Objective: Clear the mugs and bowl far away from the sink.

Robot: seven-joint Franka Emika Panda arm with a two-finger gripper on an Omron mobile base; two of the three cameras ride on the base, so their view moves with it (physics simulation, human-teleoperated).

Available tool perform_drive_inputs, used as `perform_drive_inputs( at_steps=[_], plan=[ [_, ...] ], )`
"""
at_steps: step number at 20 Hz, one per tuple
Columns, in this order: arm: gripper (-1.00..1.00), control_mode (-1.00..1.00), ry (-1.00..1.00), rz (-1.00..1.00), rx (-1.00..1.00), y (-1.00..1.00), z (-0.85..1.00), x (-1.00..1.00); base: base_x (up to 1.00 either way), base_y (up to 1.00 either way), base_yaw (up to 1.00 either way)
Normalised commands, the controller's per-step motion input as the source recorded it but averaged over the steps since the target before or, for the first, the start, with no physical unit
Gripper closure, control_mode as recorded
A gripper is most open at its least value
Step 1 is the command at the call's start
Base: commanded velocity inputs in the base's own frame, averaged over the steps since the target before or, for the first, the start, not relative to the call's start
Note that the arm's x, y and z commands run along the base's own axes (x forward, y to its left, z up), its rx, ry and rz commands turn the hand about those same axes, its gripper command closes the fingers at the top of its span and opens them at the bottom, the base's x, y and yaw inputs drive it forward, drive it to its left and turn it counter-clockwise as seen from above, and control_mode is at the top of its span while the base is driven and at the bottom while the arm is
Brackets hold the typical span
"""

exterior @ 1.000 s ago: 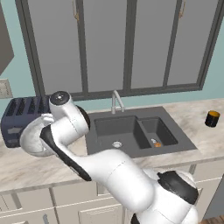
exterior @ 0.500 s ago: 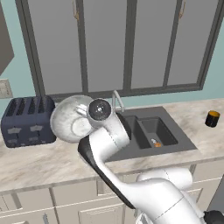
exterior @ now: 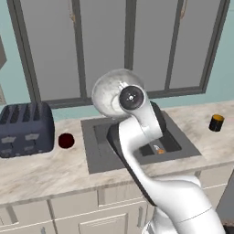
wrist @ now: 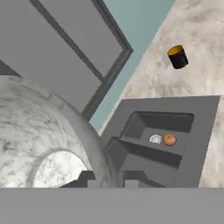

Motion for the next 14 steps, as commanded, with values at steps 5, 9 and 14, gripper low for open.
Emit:
perform_drive_inputs(
  at_steps=[5, 9, 14],
  plan=[
    [1.00, 1.00, 0.00, 0.00, 0.00, 0.00, 0.00, 0.00, 0.16, -0.61, -0.82],
    [1.00, 1.00, 0.00, 0.00, 0.00, 0.00, 0.00, 0.00, 0.08, -0.20, -0.97],
    [1.00, 1.00, 0.00, 0.00, 0.00, 0.00, 0.00, 0.00, 0.00, 0.00, -1.00]
  ],
)
